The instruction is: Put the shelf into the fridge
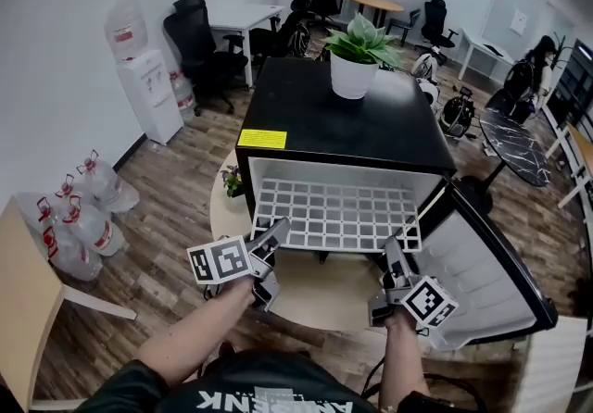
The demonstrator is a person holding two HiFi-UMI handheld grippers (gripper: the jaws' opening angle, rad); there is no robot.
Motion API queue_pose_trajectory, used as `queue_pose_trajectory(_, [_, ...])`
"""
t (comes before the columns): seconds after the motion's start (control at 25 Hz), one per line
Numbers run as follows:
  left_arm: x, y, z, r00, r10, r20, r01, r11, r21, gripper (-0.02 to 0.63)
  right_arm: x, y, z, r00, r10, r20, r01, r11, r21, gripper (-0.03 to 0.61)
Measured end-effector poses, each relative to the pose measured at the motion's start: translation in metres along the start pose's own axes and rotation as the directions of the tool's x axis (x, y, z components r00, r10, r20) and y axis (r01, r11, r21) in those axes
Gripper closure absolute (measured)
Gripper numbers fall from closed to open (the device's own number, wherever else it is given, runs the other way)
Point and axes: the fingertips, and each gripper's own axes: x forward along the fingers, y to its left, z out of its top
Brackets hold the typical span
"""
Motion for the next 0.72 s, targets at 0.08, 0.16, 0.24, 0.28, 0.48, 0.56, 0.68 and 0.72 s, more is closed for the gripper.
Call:
queue_pose_trajectory(0.08, [0.0,0.0,-0.001,1.0,0.001,-0.002,-0.001,1.0,-0.003,0.503,-0.008,0.008,-0.014,0.999,0.04,0.005,-0.04,0.998,0.052,0.422])
queue_pose_trajectory(0.16, [0.0,0.001,-0.001,1.0,0.003,-0.002,-0.003,1.0,-0.006,0.503,-0.012,0.024,-0.033,0.995,0.09,-0.042,-0.089,0.996,0.026,0.422])
queue_pose_trajectory(0.24, [-0.001,0.002,-0.001,1.0,0.001,-0.002,-0.001,1.0,-0.009,0.503,-0.009,0.046,-0.059,0.98,0.155,-0.123,-0.156,0.988,0.001,0.423])
queue_pose_trajectory(0.28, [-0.001,0.002,-0.001,1.0,-0.002,-0.003,0.002,1.0,-0.008,0.503,-0.007,0.056,-0.069,0.974,0.171,-0.152,-0.174,0.985,-0.007,0.433])
queue_pose_trajectory(0.48, [0.0,-0.002,-0.003,1.0,-0.015,-0.02,0.015,1.0,-0.003,0.503,0.001,0.072,-0.071,0.981,0.134,-0.138,-0.147,0.985,-0.09,0.552])
queue_pose_trajectory(0.56, [-0.001,-0.002,-0.004,1.0,-0.022,-0.018,0.022,1.0,-0.001,0.503,0.001,0.07,-0.071,0.983,0.119,-0.143,-0.137,0.983,-0.12,0.557])
queue_pose_trajectory(0.68, [-0.002,-0.001,-0.005,0.999,-0.046,-0.003,0.046,0.999,0.005,0.503,0.002,0.07,-0.073,0.982,0.112,-0.153,-0.132,0.983,-0.13,0.558])
queue_pose_trajectory(0.72, [-0.003,-0.001,-0.005,0.999,-0.05,0.005,0.05,0.999,0.016,0.503,0.002,0.07,-0.073,0.982,0.111,-0.153,-0.131,0.983,-0.128,0.558])
